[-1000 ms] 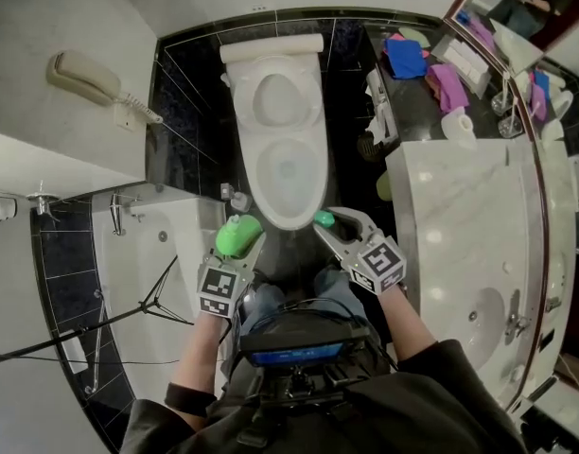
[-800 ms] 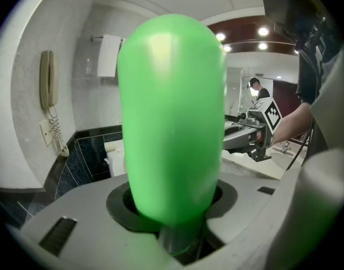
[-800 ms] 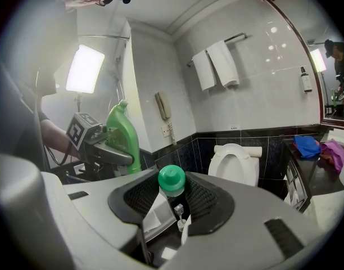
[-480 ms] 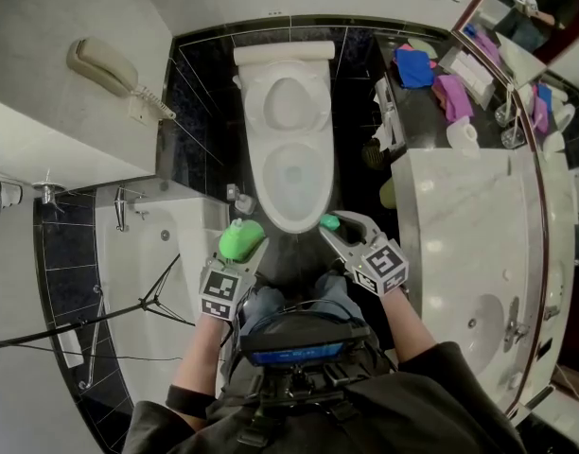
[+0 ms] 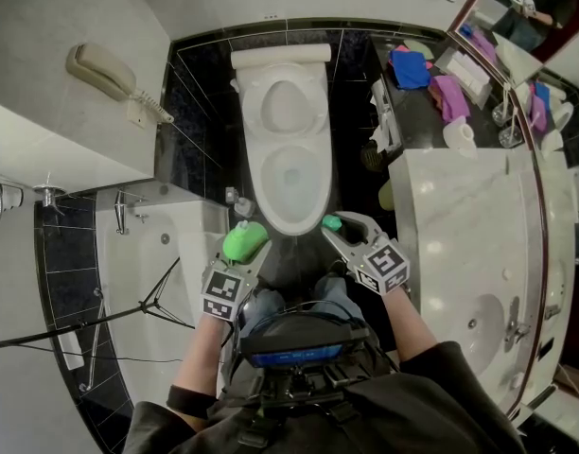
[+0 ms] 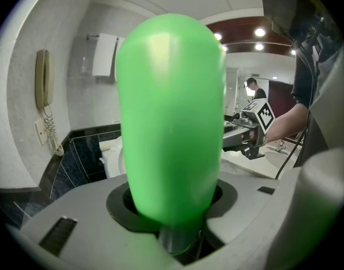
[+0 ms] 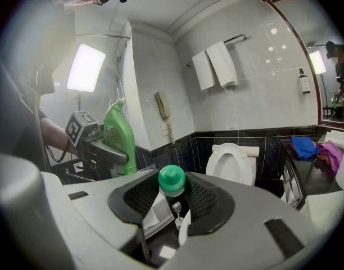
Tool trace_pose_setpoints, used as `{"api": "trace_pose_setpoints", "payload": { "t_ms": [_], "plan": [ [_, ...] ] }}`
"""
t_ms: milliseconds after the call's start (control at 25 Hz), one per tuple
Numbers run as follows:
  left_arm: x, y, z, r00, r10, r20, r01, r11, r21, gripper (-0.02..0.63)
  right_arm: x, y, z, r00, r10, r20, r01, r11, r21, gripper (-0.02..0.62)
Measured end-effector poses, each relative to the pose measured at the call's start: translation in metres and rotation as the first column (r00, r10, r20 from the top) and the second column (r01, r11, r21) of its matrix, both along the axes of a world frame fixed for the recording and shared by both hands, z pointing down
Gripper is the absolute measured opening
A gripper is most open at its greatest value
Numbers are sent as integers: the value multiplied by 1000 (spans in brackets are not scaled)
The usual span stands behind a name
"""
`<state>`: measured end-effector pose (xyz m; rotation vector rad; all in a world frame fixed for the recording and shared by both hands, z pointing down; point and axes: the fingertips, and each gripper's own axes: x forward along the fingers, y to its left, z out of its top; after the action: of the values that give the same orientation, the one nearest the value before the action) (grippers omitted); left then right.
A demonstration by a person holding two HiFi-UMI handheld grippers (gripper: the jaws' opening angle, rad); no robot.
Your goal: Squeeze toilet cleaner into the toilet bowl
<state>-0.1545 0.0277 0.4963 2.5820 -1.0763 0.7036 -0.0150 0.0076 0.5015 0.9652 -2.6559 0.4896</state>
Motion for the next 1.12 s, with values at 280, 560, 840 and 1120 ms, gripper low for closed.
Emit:
{"api": "trace_pose_setpoints", "payload": {
  "t_ms": [280, 560, 840, 1120],
  "plan": [
    [9, 8, 1, 997, 70, -15, -70, 997, -33, 192, -3, -1, -16, 994, -44, 97, 43, 999, 18, 165],
    [25, 18, -10, 969, 242, -52, -244, 969, -42, 192, -44, -1, -95, 910, -280, 304, 251, 959, 133, 164],
    [40, 33, -25, 890, 448, -81, -453, 889, -60, 192, -73, 15, -171, 767, -543, 342, 457, 836, 302, 164],
    [50, 48, -39, 809, 580, -100, -587, 806, -72, 192, -92, 36, -207, 670, -673, 313, 575, 737, 355, 164]
  ]
}}
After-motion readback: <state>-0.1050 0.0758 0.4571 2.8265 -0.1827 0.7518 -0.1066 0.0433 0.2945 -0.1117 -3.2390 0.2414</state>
